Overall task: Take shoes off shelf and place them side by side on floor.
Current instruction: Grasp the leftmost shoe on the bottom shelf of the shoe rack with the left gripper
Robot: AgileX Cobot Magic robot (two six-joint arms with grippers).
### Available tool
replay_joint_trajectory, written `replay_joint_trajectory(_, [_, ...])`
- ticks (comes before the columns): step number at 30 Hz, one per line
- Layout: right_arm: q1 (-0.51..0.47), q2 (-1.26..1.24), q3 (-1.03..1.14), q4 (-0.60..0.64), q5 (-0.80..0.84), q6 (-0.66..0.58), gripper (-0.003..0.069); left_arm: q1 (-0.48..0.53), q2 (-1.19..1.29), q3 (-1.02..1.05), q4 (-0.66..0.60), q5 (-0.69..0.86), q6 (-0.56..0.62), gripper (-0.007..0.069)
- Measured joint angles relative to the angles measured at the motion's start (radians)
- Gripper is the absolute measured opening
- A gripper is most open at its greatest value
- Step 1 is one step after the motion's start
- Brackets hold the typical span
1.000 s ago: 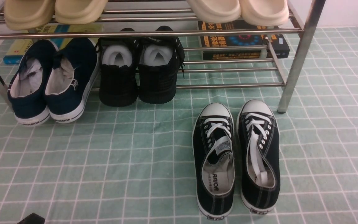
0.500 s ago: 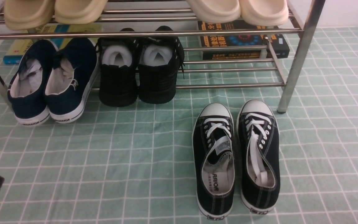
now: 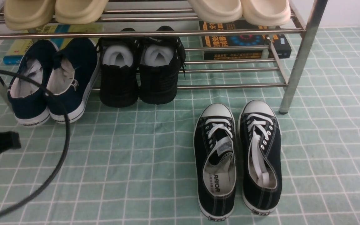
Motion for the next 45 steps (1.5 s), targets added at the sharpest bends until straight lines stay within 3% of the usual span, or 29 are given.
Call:
replay_joint_trajectory(5, [0.000,0.000,0.000,0.000,0.000,0.000,0.0239,0.075,0.201,-0.231,0.100,0.102,-0.001,0.0008])
replay_joint_trajectory(9, [0.000,0.000,0.000,0.000,0.000,0.000,0.0239,0.188,0.280,-0.353,0.078,0.134,0.025,0.0008])
replay_joint_trajectory(11, [0.000,0.000,0.000,0.000,0.000,0.000,0.0239,0.271,0.341,-0.432,-0.018,0.132,0.091,0.0008])
replay_joint_trajectory(14, [0.000,0.000,0.000,0.000,0.000,0.000,0.0239,0.311,0.397,-0.470,-0.144,0.085,0.163,0.0012])
replay_joint_trajectory(18, [0.000,0.000,0.000,0.000,0.000,0.000,0.0239,0.281,0.461,-0.478,-0.250,-0.032,0.221,0.0028])
replay_joint_trajectory(21, [0.000,0.000,0.000,0.000,0.000,0.000,0.0239,0.237,0.499,-0.478,-0.247,-0.107,0.230,0.0067])
replay_joint_trajectory(28, [0.000,0.000,0.000,0.000,0.000,0.000,0.0239,0.171,0.573,-0.478,-0.183,-0.227,0.180,0.0283])
replay_joint_trajectory(33, [0.000,0.000,0.000,0.000,0.000,0.000,0.0239,0.171,0.600,-0.478,-0.099,-0.233,0.119,0.0385])
replay_joint_trajectory(45, [0.000,0.000,0.000,0.000,0.000,0.000,0.0239,0.171,0.696,-0.479,-0.031,-0.266,0.108,0.0398])
